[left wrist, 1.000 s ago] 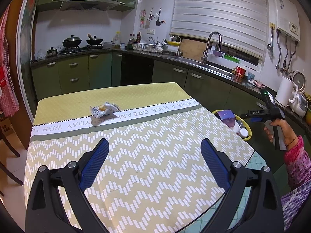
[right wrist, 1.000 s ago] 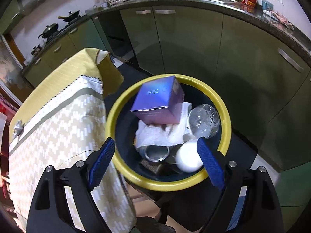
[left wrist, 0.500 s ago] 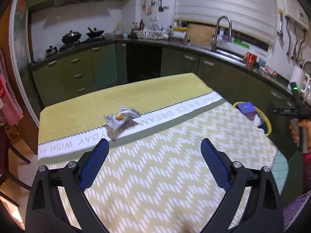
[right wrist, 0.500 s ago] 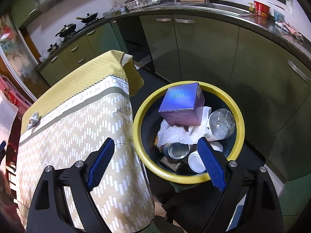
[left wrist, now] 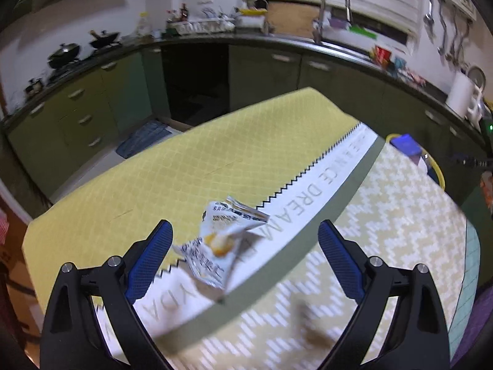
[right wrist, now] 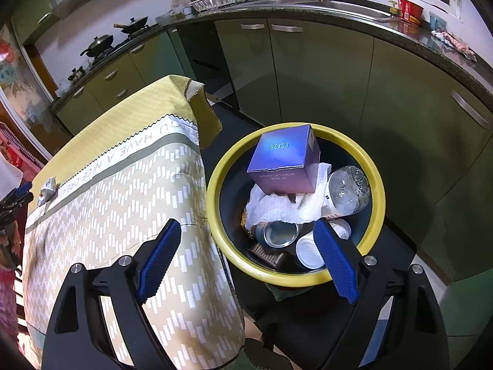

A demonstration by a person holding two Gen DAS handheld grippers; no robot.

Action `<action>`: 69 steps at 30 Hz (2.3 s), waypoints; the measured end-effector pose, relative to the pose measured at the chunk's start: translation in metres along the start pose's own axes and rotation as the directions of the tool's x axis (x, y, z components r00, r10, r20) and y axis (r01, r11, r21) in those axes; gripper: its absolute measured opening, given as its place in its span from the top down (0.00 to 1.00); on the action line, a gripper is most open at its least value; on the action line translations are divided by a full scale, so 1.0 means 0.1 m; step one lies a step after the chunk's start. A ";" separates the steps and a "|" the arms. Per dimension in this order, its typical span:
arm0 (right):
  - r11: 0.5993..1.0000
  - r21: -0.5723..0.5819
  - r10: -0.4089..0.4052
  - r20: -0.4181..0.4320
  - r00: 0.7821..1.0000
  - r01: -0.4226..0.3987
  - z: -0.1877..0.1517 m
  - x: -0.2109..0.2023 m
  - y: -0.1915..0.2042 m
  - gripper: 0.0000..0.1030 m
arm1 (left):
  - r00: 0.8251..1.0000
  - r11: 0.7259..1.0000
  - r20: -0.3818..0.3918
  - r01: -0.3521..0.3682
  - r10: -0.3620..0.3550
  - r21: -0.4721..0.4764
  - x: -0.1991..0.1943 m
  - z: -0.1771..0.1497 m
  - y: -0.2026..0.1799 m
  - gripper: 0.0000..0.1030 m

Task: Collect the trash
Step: 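Grasp the crumpled snack wrapper with the left gripper, then carry the wrapper over the bin and open the left gripper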

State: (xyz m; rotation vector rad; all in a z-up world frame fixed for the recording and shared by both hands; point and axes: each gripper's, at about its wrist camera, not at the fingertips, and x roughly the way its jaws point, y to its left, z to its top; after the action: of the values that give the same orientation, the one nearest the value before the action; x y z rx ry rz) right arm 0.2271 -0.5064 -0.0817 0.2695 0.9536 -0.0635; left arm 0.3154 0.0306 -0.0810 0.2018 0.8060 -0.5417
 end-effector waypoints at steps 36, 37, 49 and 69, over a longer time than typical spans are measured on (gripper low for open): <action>0.999 -0.036 0.023 -0.042 0.999 -0.024 0.11 0.17 0.25 0.16 | 0.991 0.998 -0.136 0.010 -0.001 0.066 0.37 -0.07 0.05 0.66; 0.999 -0.037 0.026 -0.039 0.999 -0.027 0.11 0.15 0.24 0.16 | 0.991 0.998 -0.131 0.010 -0.001 0.068 0.32 -0.07 0.01 0.66; 0.998 0.012 0.064 0.013 0.998 -0.064 -0.08 -0.16 -0.09 0.16 | 0.996 0.986 -0.073 0.062 -0.051 0.154 -0.28 0.07 -0.89 0.66; 0.974 0.224 0.005 0.098 0.995 -0.027 -0.66 -0.66 -1.54 0.16 | 0.877 0.804 -0.166 0.480 -0.451 0.350 0.55 1.12 -3.62 0.64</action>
State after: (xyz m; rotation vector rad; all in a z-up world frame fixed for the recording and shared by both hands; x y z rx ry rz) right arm 0.1096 -0.6422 -0.0954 0.4793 0.8479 -0.1693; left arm 0.2245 -0.3388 -0.0337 0.3899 0.8189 -1.1718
